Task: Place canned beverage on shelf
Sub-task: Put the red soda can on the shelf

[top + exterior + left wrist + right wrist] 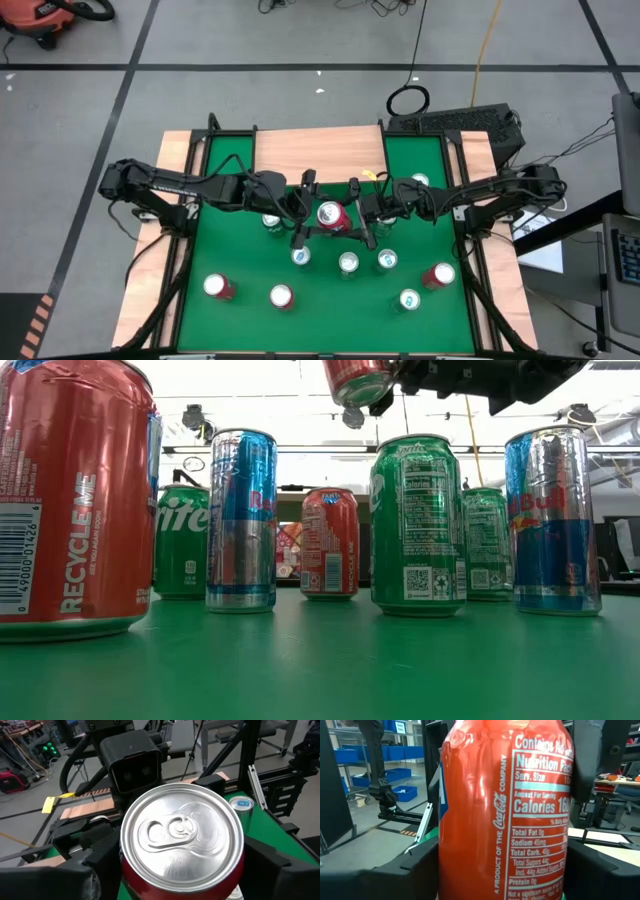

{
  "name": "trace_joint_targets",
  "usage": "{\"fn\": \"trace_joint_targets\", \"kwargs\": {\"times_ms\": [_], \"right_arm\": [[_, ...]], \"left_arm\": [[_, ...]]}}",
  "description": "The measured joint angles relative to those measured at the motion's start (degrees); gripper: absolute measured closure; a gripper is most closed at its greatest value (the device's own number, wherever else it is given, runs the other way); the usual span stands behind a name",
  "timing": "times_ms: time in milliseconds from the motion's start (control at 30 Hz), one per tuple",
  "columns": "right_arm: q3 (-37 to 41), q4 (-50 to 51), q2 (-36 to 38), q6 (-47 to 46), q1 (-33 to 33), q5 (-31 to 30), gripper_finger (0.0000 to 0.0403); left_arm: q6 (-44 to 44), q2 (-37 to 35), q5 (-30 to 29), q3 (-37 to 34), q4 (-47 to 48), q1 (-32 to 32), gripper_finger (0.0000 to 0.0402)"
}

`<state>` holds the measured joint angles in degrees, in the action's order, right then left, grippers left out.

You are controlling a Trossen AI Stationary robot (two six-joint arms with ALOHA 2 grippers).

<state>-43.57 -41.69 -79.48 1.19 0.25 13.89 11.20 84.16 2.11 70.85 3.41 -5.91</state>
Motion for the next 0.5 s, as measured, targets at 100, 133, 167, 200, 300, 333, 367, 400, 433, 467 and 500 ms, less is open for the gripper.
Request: {"fn": "trace_joint_targets", "kwargs": {"times_ms": [100, 133, 167, 200, 300, 333, 367, 400, 433, 467, 500], "right_arm": [[0.0, 0.21, 0.0, -0.09, -0.02, -0.68, 0.0089], [0.0, 0.42, 0.0, -0.02, -0.02, -1.28, 0.0082], [0.0, 0.59, 0.0, 0.23, -0.02, -1.69, 0.0074], [-0.02, 0.86, 0.0, 0.26, -0.02, -1.86, 0.0066], [-0.1, 2.2, 0.0, -0.13, -0.09, -2.1, 0.0045], [-0.15, 3.06, 0.01, -0.4, -0.09, -2.19, 0.004], [-0.2, 4.13, 0.16, -0.51, -0.09, -2.3, 0.0035], [-0.2, 5.31, 0.4, -0.5, -0.09, -2.68, 0.0032], [-0.2, 6.26, 0.52, -0.48, -0.09, -3.65, 0.003], [-0.2, 6.97, 0.61, -0.4, -0.09, -5.04, 0.0029], [-0.2, 7.8, 0.73, -0.17, -0.02, -6.42, 0.0029]], "left_arm": [[-0.12, 0.0, 0.04, 0.0, 0.57, 0.0, 0.0116], [-0.28, 0.01, 0.02, 0.0, 0.81, 0.0, 0.0116], [-0.56, 0.02, -0.04, 0.0, 1.12, 0.0, 0.0116], [-0.79, 0.02, -0.04, 0.0, 1.25, 0.04, 0.0116], [-1.48, 0.09, -0.07, -0.01, 1.64, 0.04, 0.0116], [-1.85, 0.13, -0.06, -0.04, 1.87, 0.04, 0.0116], [-1.9, 0.16, -0.04, -0.05, 2.26, 0.04, 0.0116], [-1.92, 0.18, -0.08, -0.09, 2.74, 0.04, 0.0116], [-1.95, 0.2, -0.27, -0.13, 3.21, 0.04, 0.0116], [-1.95, 0.2, -0.75, -0.13, 3.72, 0.04, 0.0117], [-2.34, 0.2, -1.52, -0.13, 4.25, 0.04, 0.0117]]}}
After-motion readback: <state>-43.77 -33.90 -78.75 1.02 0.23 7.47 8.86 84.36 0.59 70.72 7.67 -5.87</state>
